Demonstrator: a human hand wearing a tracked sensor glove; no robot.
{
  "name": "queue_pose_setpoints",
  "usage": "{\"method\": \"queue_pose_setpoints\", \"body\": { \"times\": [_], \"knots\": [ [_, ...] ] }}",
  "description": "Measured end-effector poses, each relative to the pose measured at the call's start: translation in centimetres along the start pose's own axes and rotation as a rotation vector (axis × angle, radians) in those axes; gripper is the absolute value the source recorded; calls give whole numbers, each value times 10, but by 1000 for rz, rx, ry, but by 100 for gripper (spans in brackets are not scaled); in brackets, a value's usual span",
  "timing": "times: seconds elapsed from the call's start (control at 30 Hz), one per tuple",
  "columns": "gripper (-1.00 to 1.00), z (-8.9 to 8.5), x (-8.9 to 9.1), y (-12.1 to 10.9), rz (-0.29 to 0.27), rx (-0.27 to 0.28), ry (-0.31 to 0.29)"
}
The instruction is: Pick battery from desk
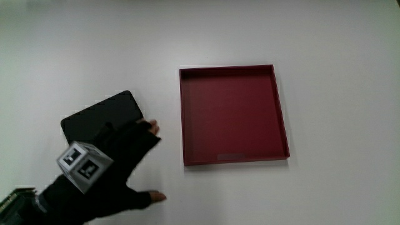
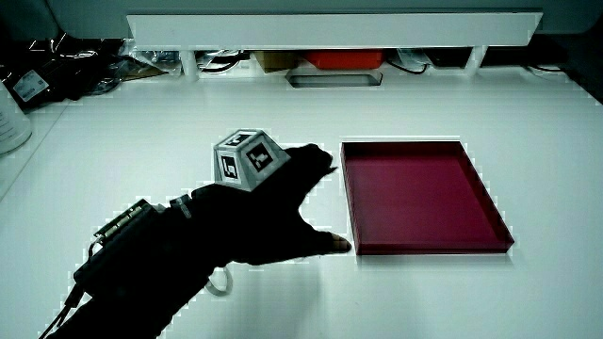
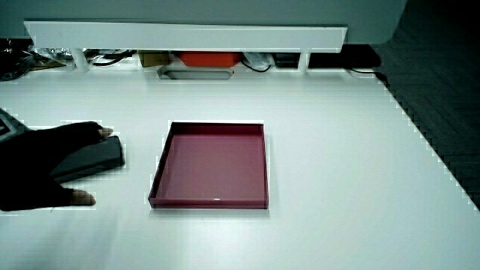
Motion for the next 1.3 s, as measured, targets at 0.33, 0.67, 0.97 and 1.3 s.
{"method": "queue_pose_setpoints", "body": {
  "times": [0.33,0.67,0.97,1.3],
  "knots": [
    [0,3,-55,15,215,0,-205],
    [0,-30,-106,32,332,-114,-240],
    [0,-68,-133,49,437,-250,-214],
    [0,-87,-138,61,499,-296,-153]
  ]
}}
